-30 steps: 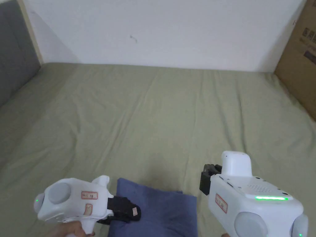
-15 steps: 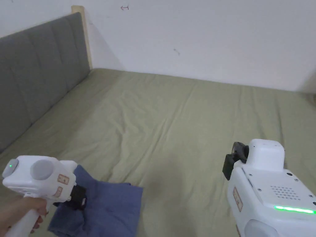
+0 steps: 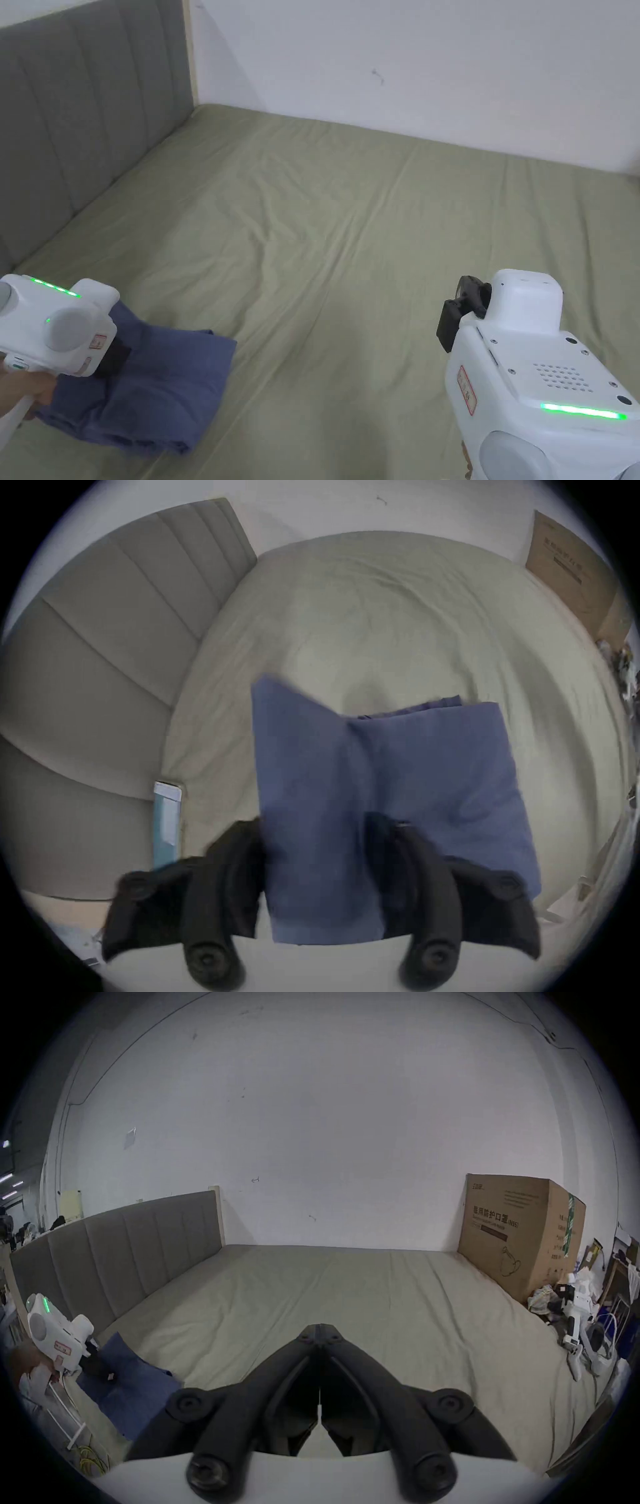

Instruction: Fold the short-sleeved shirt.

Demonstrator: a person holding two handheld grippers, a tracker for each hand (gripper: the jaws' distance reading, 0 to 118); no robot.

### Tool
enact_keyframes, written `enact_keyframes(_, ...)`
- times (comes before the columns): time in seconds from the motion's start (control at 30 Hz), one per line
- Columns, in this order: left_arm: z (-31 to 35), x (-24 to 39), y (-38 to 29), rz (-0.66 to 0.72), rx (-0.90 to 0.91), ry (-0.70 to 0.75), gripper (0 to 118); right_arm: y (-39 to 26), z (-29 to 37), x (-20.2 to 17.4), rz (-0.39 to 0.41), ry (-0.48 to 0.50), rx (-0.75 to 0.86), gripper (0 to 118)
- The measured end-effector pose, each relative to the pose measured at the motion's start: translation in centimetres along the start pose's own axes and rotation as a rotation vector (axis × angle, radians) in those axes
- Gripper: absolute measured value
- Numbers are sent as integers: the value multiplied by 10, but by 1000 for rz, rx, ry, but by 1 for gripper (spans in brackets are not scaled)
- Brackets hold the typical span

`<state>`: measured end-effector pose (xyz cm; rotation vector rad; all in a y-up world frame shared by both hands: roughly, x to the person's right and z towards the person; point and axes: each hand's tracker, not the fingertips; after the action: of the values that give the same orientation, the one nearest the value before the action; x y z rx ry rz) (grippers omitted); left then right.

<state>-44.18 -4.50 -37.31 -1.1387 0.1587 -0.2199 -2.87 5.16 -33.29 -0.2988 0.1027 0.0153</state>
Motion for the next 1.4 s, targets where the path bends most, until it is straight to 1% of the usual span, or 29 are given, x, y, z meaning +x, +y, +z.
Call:
enact_keyframes(0.03, 3, 1, -1, -8, 7, 42, 81, 0, 0, -2, 4, 0, -1, 1)
enact_keyframes(0.07, 6, -1, 0, -7, 16, 66, 86, 0, -1, -3, 6, 0, -3, 1)
enact_keyframes(0.13, 19, -4, 1, -1, 38, 95, 86, -1, -1, -4, 9, 8, -7, 1)
enact_keyframes(0.17, 25, -2, 1, 34, 55, 53, 86, -1, -1, -5, 11, 10, -9, 1)
enact_keyframes(0.2, 30, -3, 3, 98, 98, 16, 88, -2, 0, -5, 12, 14, -7, 1)
enact_keyframes(0.23, 37, -2, 3, 127, 120, 9, 90, -2, 0, -5, 12, 15, -8, 1)
enact_keyframes(0.33, 61, 9, 5, 181, 184, -52, 87, -2, 3, -3, 6, 20, -11, 1)
enact_keyframes(0.37, 71, 15, 5, 197, 200, -95, 76, -1, 4, -1, 2, 20, -12, 1)
enact_keyframes(0.4, 79, 23, 5, 213, 221, -142, 76, -1, 5, 2, -1, 21, -12, 1)
enact_keyframes(0.43, 88, 32, 4, 214, 235, -192, 71, -1, 6, 4, -5, 19, -13, 1)
enact_keyframes(0.47, 95, 43, 4, 222, 258, -214, 58, -1, 7, 7, -7, 17, -16, 1)
enact_keyframes(0.53, 105, 71, 2, 203, 271, -209, 19, -2, 11, 13, -14, 14, -20, 1)
enact_keyframes(0.57, 110, 87, -1, 201, 295, -195, 8, -2, 13, 17, -16, 14, -22, 1)
enact_keyframes(0.63, 113, 112, -2, 211, 325, -176, 0, -3, 17, 24, -18, 10, -26, 1)
enact_keyframes(0.67, 119, 123, -2, 223, 341, -170, 0, -2, 20, 30, -18, 13, -27, 1)
enact_keyframes(0.7, 125, 134, -2, 218, 352, -214, 0, -2, 21, 34, -19, 11, -27, 1)
enact_keyframes(0.8, 148, 164, 1, 219, 421, -248, 0, 1, 27, 48, -21, -2, -29, 1)
enact_keyframes(0.93, 188, 198, 12, 197, 569, -147, 0, 11, 34, 69, -38, -24, -26, 1)
enact_keyframes(0.97, 196, 202, 16, 186, 616, -144, 0, 14, 36, 75, -43, -30, -15, 1)
enact_keyframes(1.0, 203, 206, 19, 206, 624, -145, 0, 18, 39, 79, -44, -38, -3, 1)
enact_keyframes(1.03, 212, 210, 24, 197, 629, -153, 0, 23, 41, 83, -35, -48, 17, 1)
enact_keyframes(1.07, 219, 213, 27, 189, 665, -185, 0, 28, 43, 88, -29, -64, 32, 1)
enact_keyframes(1.17, 244, 228, 35, 156, 750, -144, 0, 45, 50, 103, -56, -67, 66, 1)
enact_keyframes(1.23, 261, 236, 36, 150, 819, -101, 0, 54, 55, 110, -53, -78, 104, 1)
enact_keyframes(1.27, 270, 240, 38, 156, 857, -124, 0, 59, 58, 114, -43, -100, 126, 1)
enact_keyframes(1.37, 288, 240, 41, 202, 907, -223, 0, 70, 65, 125, -40, -104, 157, 1)
enact_keyframes(1.4, 292, 241, 43, 195, 903, -206, 0, 73, 69, 129, -44, -106, 168, 1)
